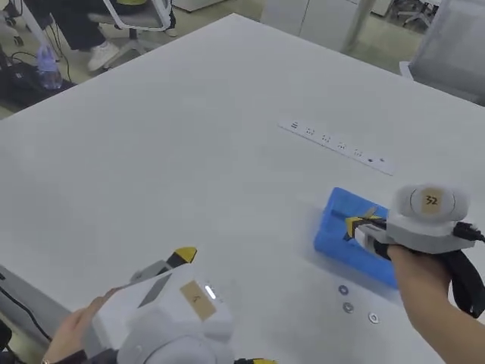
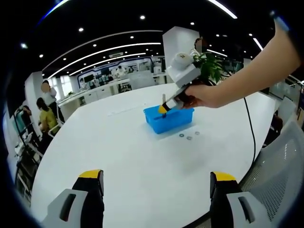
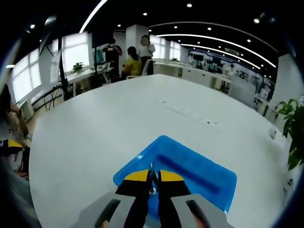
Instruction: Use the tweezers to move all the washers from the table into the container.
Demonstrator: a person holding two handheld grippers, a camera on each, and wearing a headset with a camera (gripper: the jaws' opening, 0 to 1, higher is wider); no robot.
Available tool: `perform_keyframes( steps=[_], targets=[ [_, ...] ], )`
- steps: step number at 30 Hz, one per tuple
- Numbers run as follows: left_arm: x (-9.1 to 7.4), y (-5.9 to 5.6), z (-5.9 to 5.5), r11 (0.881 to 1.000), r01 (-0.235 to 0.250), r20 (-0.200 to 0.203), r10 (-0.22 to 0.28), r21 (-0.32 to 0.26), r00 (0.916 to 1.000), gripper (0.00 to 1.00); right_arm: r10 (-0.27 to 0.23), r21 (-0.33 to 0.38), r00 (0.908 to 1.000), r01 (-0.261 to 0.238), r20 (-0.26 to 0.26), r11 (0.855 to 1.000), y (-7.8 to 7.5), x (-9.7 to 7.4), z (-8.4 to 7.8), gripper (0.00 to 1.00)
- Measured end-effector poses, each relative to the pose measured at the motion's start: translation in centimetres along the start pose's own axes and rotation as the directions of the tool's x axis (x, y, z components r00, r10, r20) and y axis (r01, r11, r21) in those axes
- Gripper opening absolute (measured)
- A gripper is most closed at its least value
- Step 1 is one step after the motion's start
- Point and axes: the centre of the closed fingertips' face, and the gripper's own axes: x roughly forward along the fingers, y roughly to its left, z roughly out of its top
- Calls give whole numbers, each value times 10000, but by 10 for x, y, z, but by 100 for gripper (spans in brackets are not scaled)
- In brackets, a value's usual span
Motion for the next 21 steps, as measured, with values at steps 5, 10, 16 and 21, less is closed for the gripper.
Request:
perform_keyframes(
  steps=[5, 10, 16, 21],
  targets=[
    [0, 0, 0, 10000, 8, -16, -8, 25, 10000, 95, 193, 185, 9996, -197, 224, 9996, -4, 1, 1, 2],
    [0, -1, -1, 10000, 16, -48, -15, 64, 10000, 95, 150, 760, 9999, -152, 39, 9970, -11, -2, -1, 3],
    [0, 0, 0, 10000, 16, 18, -16, 16, 10000, 95, 106, 875, 9994, -134, 320, 9961, -8, -18, 8, 3],
    [0, -1, 0, 9999, 38, 5, -38, 98, 10000, 94, 341, 177, 9939, -362, 1047, 9992, 1, -44, 31, 2]
  ],
)
